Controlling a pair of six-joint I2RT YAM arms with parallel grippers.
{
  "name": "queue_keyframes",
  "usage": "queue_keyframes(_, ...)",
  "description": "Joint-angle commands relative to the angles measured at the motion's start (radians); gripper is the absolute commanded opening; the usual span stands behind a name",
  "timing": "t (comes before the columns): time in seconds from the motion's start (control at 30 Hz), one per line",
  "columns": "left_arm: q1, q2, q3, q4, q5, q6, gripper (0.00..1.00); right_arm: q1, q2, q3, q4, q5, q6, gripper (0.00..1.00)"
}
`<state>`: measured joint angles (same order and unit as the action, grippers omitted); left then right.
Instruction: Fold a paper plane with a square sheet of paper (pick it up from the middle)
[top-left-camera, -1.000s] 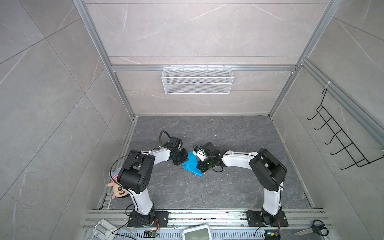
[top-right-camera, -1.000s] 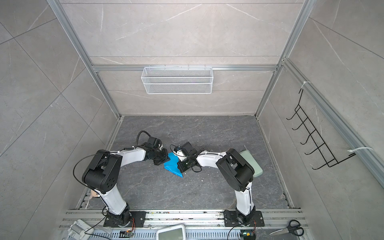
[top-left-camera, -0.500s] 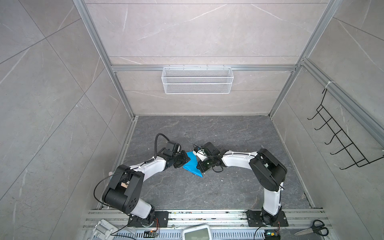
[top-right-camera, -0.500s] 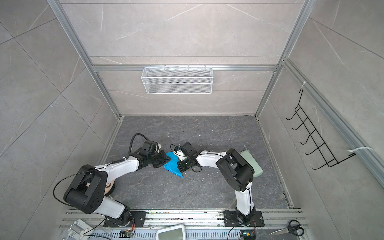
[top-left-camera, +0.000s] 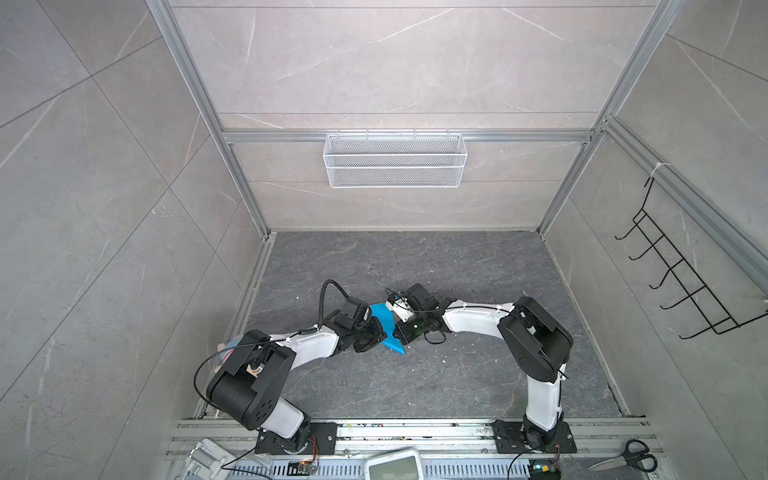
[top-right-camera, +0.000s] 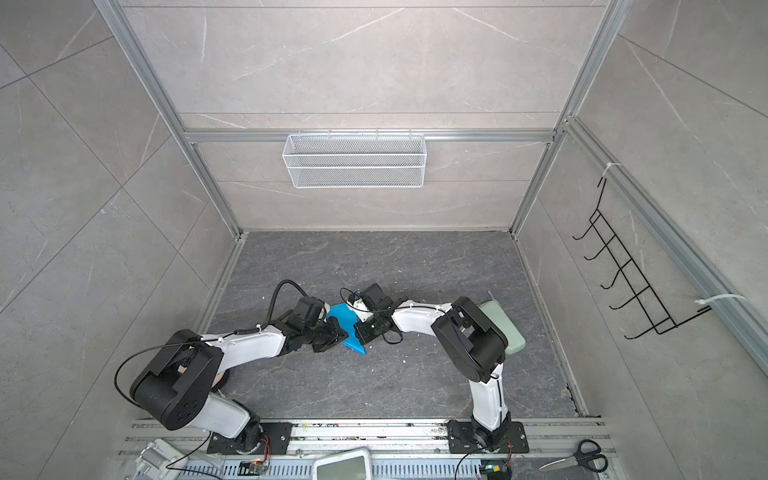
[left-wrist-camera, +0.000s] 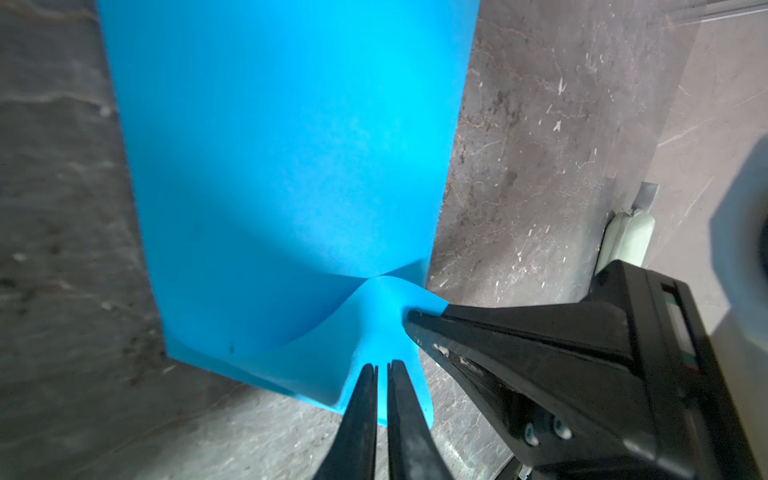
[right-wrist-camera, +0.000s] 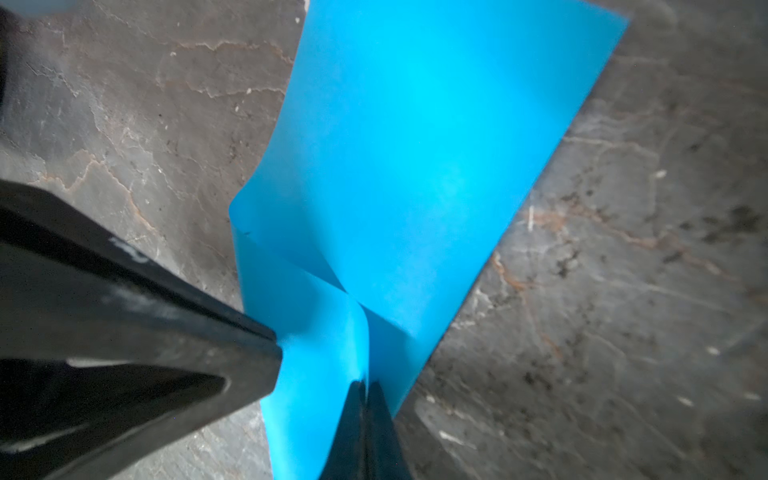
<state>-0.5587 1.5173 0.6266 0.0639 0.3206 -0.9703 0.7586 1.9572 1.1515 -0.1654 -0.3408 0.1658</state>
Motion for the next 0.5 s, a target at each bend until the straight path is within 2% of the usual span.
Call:
queue_keyframes(0.0,0.000,0.008,-0.004,0.011,-0.020,-0.010,0.12,-0.004,0.041,0.003,-0.073,0.050,0.012,0.00)
queue_keyframes(0.47,-0.001,0.030,-0.016,-0.011,-0.041,-0.017,0.10,-0.004,0.046,0.002,-0.074,0.051,0.014,0.00)
